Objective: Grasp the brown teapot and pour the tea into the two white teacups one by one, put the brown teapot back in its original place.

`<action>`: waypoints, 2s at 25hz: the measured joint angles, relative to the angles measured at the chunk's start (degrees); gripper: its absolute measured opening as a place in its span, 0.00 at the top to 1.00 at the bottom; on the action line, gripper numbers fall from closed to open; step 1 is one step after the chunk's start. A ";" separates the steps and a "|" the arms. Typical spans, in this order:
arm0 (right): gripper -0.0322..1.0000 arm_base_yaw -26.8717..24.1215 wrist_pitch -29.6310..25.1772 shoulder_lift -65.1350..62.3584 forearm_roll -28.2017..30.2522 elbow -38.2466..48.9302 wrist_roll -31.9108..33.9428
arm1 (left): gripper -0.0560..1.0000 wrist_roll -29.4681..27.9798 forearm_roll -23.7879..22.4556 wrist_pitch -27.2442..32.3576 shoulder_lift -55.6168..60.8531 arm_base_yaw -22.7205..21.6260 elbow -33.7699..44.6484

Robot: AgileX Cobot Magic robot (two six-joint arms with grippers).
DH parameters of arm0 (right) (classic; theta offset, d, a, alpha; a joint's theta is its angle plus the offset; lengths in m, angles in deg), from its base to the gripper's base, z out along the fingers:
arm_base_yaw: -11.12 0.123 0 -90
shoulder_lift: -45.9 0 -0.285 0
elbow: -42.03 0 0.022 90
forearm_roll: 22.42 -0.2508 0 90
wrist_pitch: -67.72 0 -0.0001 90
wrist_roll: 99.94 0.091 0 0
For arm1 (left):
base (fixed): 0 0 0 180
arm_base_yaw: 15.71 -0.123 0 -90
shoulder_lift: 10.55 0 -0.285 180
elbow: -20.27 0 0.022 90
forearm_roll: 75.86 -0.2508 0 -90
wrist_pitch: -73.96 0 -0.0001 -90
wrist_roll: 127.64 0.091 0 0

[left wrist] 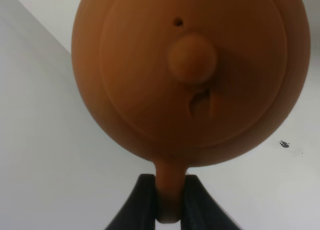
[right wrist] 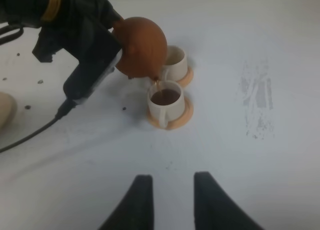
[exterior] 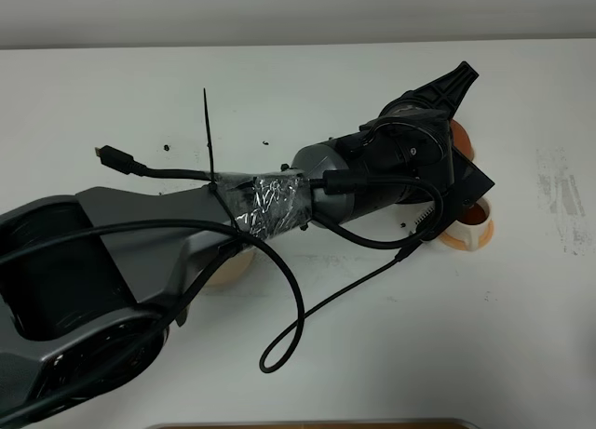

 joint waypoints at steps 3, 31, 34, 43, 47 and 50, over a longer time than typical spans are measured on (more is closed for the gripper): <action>0.75 0.00 0.00 0.00 0.00 0.00 0.00 | 0.83 0.00 -0.02 0.00 0.00 -0.05 0.00; 0.75 0.00 0.00 0.00 0.00 0.00 0.00 | 0.83 0.10 3.85 0.41 0.05 -0.09 0.00; 0.75 0.00 0.00 0.00 0.00 0.00 0.00 | 0.83 -0.16 4.53 1.08 0.12 -0.09 0.00; 0.75 0.00 0.00 0.00 0.00 0.00 0.00 | 0.83 -2.45 7.15 2.08 1.31 -0.58 0.00; 0.75 0.00 0.00 0.00 0.00 0.00 0.00 | 0.83 -2.83 11.49 2.52 2.16 -0.58 0.00; 0.75 0.00 0.00 0.00 0.00 0.00 0.00 | 0.83 -3.08 14.37 3.25 3.51 -0.58 0.00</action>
